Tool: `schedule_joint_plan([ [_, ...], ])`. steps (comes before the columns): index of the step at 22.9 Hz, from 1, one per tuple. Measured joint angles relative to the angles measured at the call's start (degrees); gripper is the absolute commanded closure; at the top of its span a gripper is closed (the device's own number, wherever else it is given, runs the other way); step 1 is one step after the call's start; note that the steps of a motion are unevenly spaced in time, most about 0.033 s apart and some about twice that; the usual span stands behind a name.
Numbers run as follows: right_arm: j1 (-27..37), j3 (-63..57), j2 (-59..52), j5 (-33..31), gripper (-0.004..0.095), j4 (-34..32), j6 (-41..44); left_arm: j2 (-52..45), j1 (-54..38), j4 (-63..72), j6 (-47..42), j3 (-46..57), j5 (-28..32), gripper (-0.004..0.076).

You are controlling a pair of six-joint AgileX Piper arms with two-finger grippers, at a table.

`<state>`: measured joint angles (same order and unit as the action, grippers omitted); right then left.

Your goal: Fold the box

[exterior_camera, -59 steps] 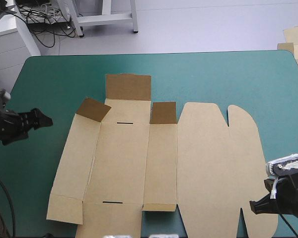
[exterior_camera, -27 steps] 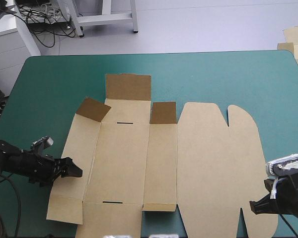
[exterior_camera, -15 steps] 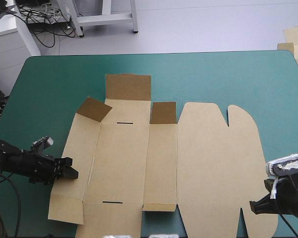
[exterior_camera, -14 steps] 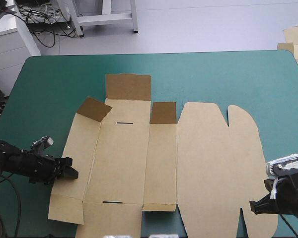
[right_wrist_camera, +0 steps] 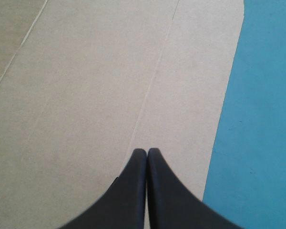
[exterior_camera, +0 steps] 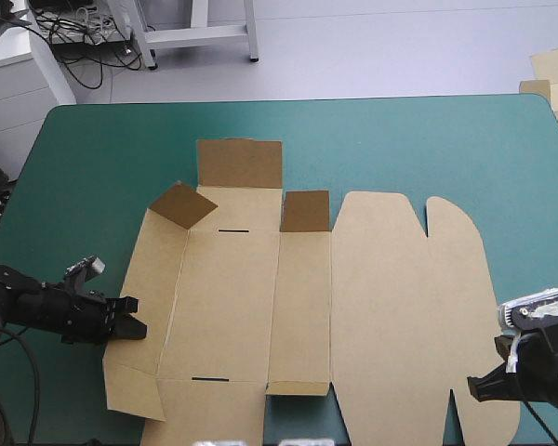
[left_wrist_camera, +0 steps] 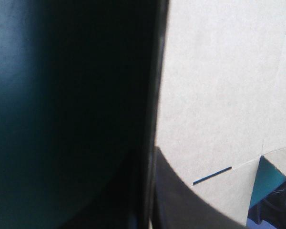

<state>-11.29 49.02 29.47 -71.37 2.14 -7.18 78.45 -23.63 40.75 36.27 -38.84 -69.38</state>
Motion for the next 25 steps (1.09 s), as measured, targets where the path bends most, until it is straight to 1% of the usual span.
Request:
schedule_joint_plan([
  [6,0.0,0.0,0.0,0.0,0.0928,0.6,-0.1,0.0,0.1,-0.2,1.1,-0.3,0.0,0.0734],
  [8,0.0,0.0,0.0,0.0,0.0928,0.6,-0.2,0.0,0.2,-2.2,1.2,-2.8,0.0,0.0734],
  [12,0.0,0.0,0.0,0.8,0.0928,0.7,-0.3,0.0,2.3,-8.1,-0.4,-12.5,0.4,0.0734],
  [15,0.0,0.0,0.0,1.6,0.0928,0.7,-0.4,0.0,8.1,-13.0,-0.9,-20.4,3.1,0.0733],
  [20,0.0,1.3,0.0,3.4,0.0928,1.2,-0.2,0.1,18.2,-16.9,2.4,-28.2,7.5,0.0733],
  [24,0.0,3.8,0.0,3.4,0.0928,1.7,0.5,0.1,27.3,-21.0,3.7,-31.6,13.4,0.0733],
  [25,0.0,5.2,0.0,3.4,0.0928,1.9,0.7,0.1,31.6,-24.7,3.9,-32.4,16.2,0.0733],
])
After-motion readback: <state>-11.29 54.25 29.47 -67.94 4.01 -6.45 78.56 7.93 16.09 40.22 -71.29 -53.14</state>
